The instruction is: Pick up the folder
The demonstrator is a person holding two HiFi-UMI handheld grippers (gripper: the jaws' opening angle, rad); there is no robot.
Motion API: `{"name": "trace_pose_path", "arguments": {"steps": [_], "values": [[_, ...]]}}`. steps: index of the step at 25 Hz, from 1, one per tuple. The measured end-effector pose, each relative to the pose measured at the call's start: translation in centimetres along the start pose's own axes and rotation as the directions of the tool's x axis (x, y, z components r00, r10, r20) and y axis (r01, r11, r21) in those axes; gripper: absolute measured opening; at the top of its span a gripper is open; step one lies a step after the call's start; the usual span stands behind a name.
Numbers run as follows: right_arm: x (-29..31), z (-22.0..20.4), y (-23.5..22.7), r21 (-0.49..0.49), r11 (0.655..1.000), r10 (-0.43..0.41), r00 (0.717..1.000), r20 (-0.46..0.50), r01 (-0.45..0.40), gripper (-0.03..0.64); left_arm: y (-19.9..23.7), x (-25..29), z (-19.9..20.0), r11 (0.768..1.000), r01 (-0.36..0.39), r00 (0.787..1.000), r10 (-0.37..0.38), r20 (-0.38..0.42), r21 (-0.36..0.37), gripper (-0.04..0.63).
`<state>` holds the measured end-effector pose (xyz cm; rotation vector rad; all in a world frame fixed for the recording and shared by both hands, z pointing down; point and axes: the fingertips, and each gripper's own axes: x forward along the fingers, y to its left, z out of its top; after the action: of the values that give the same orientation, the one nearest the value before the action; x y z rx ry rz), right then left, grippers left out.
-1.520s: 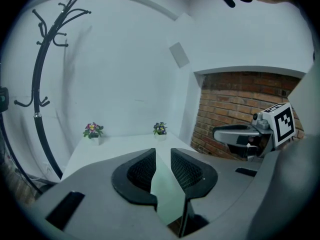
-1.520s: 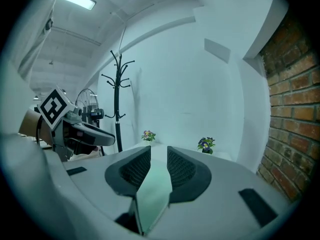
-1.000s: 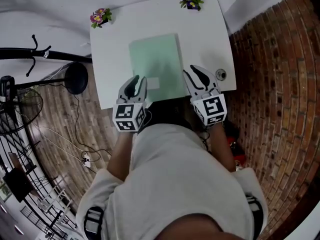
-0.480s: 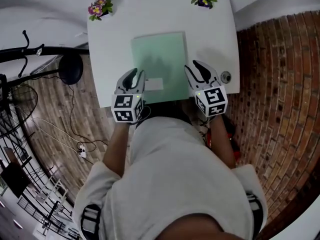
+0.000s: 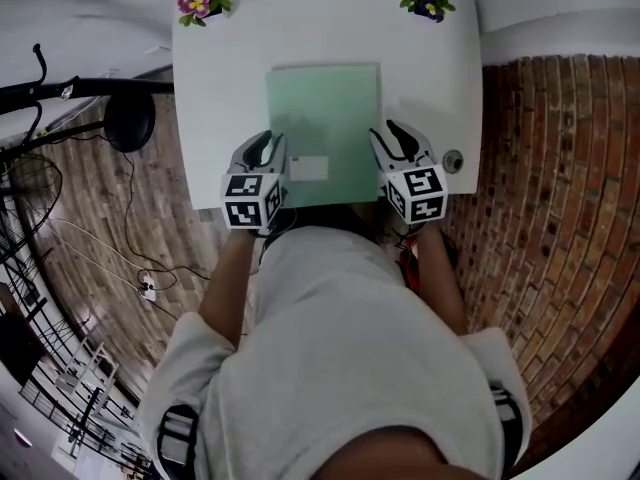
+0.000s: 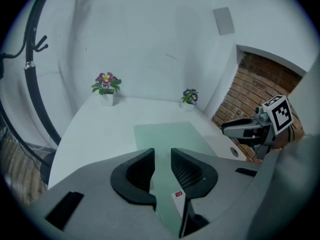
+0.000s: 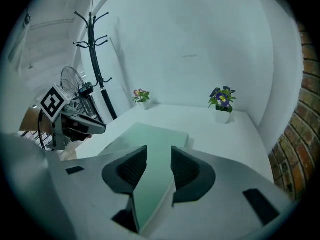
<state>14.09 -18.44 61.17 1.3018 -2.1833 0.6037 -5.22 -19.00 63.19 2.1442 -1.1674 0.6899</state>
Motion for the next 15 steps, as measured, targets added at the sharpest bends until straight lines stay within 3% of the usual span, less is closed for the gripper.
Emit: {"name": "trace_pose_path", "arguments": {"steps": [7, 15], "values": [[2.2, -1.1, -0.3, 0.002, 1.0, 0.005, 0.998, -0.064, -0.005, 0.15, 1.3, 1.8, -1.2, 0.999, 0.0, 0.998, -0.003, -0.065, -0.046, 0.11], [4.3, -2.5, -1.0, 0.124, 0.992, 0.036, 0.99, -0.137, -0.019, 0.176, 2.3, 3.3, -2.2, 0.994, 0.005, 0.991, -0.02, -0.135, -0.107, 0.134]]}}
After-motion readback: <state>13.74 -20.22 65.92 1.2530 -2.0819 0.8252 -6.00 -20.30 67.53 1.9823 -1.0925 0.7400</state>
